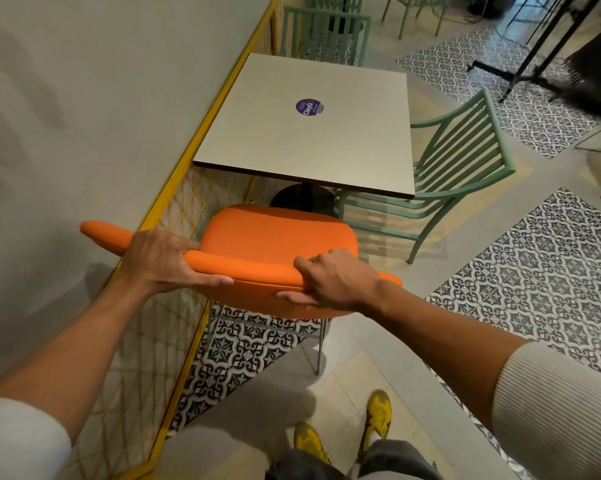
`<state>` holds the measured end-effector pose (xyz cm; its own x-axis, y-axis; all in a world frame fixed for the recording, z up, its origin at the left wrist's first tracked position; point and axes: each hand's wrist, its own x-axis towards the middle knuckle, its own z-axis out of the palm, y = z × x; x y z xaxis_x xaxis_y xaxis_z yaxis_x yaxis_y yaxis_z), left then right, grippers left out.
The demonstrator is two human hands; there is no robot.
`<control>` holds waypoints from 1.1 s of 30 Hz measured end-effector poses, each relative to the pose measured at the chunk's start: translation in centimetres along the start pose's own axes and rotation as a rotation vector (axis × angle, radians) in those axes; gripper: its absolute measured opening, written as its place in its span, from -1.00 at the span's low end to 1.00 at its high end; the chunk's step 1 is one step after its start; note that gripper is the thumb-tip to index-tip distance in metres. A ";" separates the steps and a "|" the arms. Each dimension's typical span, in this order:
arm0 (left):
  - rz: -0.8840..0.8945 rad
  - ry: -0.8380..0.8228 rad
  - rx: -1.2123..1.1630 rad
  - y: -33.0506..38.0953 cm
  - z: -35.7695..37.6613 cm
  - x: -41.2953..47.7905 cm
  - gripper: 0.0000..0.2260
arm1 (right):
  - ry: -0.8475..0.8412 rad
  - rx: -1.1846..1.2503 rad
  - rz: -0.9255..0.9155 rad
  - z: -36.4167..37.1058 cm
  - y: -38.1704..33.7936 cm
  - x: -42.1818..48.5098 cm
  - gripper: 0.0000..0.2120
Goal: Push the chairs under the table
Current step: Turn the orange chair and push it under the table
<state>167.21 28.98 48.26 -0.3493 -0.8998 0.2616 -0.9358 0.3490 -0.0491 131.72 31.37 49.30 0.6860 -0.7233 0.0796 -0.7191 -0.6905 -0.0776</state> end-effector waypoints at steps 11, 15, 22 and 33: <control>-0.011 -0.020 -0.004 -0.9 0.5 2.6 -0.15 | 0.084 -0.046 -0.050 -0.1 1.9 1.9 -0.43; -0.026 -0.039 -0.005 -1.6 0.6 2.5 -0.12 | 0.083 -0.037 -0.028 0.5 1.8 2.5 -0.39; -0.023 -0.020 -0.001 -1.4 0.8 2.5 -0.12 | 0.109 0.000 -0.022 0.4 2.0 2.4 -0.44; -0.115 -0.039 0.011 -1.4 1.3 1.9 -0.29 | 0.021 0.180 0.156 0.2 2.3 2.6 -0.26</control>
<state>167.75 26.41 47.53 -0.2412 -0.9431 0.2288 -0.9702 0.2404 -0.0317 131.90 27.86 49.11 0.5644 -0.8223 0.0730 -0.7835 -0.5614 -0.2662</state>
